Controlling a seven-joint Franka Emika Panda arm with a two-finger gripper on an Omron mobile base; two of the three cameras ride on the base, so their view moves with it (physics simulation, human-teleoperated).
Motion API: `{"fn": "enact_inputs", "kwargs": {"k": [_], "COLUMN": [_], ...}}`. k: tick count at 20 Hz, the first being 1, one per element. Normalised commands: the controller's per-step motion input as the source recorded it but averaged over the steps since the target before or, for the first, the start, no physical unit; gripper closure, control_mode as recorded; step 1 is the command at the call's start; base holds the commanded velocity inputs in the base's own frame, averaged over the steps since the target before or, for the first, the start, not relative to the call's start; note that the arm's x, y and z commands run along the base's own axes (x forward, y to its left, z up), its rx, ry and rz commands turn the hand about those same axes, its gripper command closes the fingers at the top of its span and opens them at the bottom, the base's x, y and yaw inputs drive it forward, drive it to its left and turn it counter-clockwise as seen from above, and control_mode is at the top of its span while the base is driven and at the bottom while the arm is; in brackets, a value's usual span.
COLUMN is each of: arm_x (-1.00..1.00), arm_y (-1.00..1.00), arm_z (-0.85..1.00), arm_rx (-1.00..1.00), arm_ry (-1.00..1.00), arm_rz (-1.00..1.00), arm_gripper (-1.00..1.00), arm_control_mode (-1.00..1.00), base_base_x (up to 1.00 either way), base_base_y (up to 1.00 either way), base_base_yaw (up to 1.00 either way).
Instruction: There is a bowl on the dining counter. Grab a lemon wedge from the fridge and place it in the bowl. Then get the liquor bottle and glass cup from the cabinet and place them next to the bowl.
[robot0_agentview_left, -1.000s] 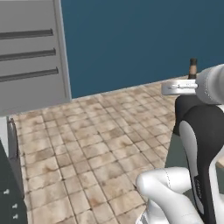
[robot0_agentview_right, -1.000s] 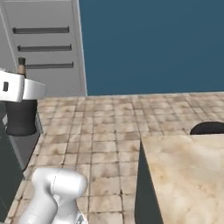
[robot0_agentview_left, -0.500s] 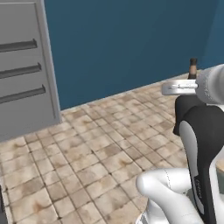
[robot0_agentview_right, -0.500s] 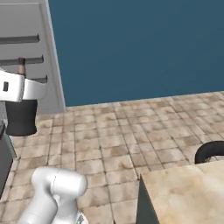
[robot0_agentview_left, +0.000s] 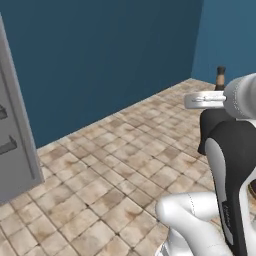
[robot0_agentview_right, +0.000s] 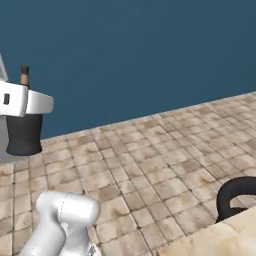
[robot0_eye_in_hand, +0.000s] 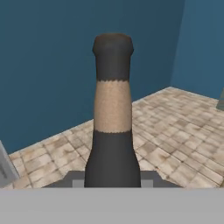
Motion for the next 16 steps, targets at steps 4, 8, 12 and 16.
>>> {"fn": "enact_inputs", "kwargs": {"k": [4,8,12,16], "arm_x": [0.0,0.0,0.0,0.0], "arm_y": [0.0,0.0,0.0,0.0], "arm_z": [0.0,0.0,0.0,0.0], "arm_rx": [0.0,0.0,0.0,0.0], "arm_ry": [0.0,0.0,0.0,0.0], "arm_rz": [0.0,0.0,0.0,0.0], "arm_gripper": [1.0,1.0,1.0,1.0], "arm_control_mode": [1.0,1.0,1.0,1.0], "base_base_x": [0.94,0.92,0.93,0.94], "base_base_y": [0.0,0.0,0.0,0.0], "base_base_yaw": [-0.43,-0.44,-0.43,-0.43]}}
